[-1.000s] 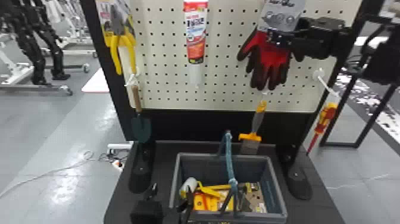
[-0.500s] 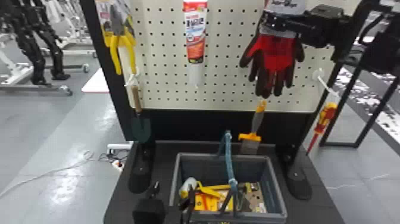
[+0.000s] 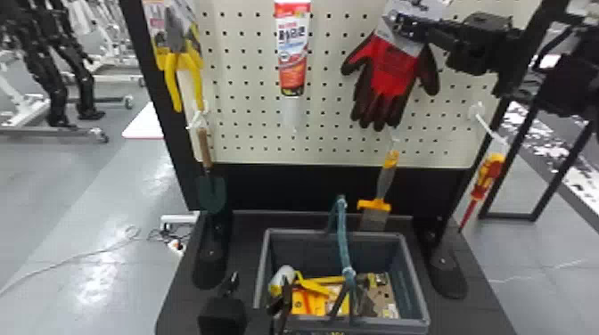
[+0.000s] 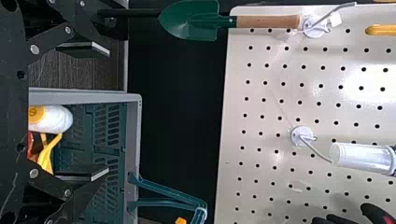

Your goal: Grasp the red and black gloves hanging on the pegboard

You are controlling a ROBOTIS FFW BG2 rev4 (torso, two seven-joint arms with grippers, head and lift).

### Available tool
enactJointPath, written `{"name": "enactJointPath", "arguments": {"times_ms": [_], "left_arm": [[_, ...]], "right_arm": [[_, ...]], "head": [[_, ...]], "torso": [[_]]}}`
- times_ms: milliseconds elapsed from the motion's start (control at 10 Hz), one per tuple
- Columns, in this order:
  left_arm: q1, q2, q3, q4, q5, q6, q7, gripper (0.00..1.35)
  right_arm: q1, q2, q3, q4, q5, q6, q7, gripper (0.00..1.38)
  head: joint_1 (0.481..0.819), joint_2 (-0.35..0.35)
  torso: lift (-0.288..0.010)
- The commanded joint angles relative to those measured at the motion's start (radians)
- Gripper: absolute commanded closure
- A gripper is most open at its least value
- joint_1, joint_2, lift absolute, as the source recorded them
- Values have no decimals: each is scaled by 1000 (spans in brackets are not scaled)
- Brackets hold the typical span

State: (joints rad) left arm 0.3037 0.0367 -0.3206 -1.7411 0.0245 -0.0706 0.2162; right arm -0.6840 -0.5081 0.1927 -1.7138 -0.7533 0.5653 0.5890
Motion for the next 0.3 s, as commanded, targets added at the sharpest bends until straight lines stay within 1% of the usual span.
{"name": "enactJointPath", "arguments": {"times_ms": [0, 200], "left_arm": [[0, 0, 0, 0, 0, 0, 0, 394], [-2, 0, 0, 0, 0, 2, 0, 394]], "right_arm": [[3, 0, -3, -1, -3, -5, 0, 1288], [6, 3, -3, 0, -8, -10, 0, 1288]], "head": [[549, 0], [549, 0]], "torso": [[-100], [-100]]}}
